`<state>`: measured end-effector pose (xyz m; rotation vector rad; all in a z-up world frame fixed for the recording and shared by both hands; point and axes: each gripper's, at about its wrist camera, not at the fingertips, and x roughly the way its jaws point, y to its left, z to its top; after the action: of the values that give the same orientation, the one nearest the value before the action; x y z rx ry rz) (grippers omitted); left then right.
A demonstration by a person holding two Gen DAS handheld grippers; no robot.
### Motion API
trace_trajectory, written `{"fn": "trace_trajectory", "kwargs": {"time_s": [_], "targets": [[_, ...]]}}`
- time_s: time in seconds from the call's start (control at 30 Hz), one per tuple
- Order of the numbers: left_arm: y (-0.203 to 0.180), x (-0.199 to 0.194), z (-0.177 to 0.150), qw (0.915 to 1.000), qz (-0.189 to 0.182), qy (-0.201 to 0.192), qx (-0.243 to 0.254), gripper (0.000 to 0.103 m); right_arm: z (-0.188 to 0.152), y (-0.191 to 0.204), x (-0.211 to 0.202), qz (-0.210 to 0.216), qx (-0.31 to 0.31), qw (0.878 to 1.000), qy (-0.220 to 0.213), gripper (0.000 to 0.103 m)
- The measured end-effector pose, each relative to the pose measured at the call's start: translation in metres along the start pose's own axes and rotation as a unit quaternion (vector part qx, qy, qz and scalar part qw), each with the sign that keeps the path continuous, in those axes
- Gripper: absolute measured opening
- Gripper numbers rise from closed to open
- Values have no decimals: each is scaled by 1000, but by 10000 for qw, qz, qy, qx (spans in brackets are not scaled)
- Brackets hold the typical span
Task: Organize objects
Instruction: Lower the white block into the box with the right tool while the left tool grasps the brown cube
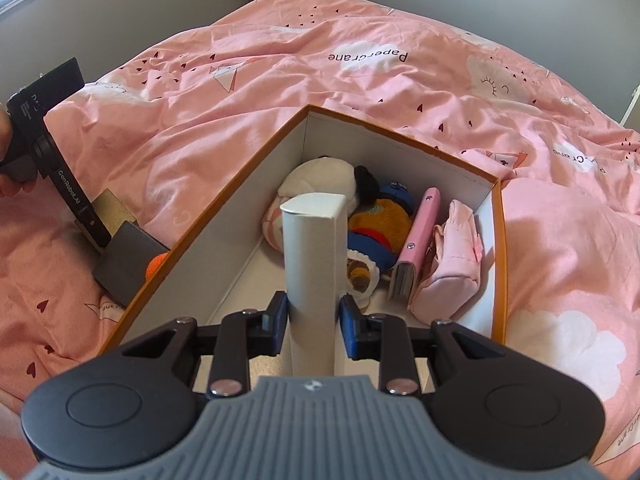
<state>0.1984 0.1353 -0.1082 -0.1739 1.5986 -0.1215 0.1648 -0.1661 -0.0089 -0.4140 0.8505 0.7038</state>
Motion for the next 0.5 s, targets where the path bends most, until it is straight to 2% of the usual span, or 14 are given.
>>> {"fn": "trace_trajectory", "kwargs": {"time_s": [0.17,0.23,0.3,0.4,0.5], "targets": [[3,9,1,10000,-42,29,-57,91,0,1,6,100,-178,9998,78,29],[4,8,1,9999,-121,18,-88,84,2,4,7,166,-383,9991,112,29],[4,5,-1,9998,-157,-15,-113,78,4,7,10,256,-685,9972,154,29],[-1,0,-6,9999,-4,-135,-105,76,10,14,14,357,-1199,9918,274,29],[-4,-7,-11,9995,142,-276,-70,69,11,26,19,408,-1974,9787,399,29]]}}
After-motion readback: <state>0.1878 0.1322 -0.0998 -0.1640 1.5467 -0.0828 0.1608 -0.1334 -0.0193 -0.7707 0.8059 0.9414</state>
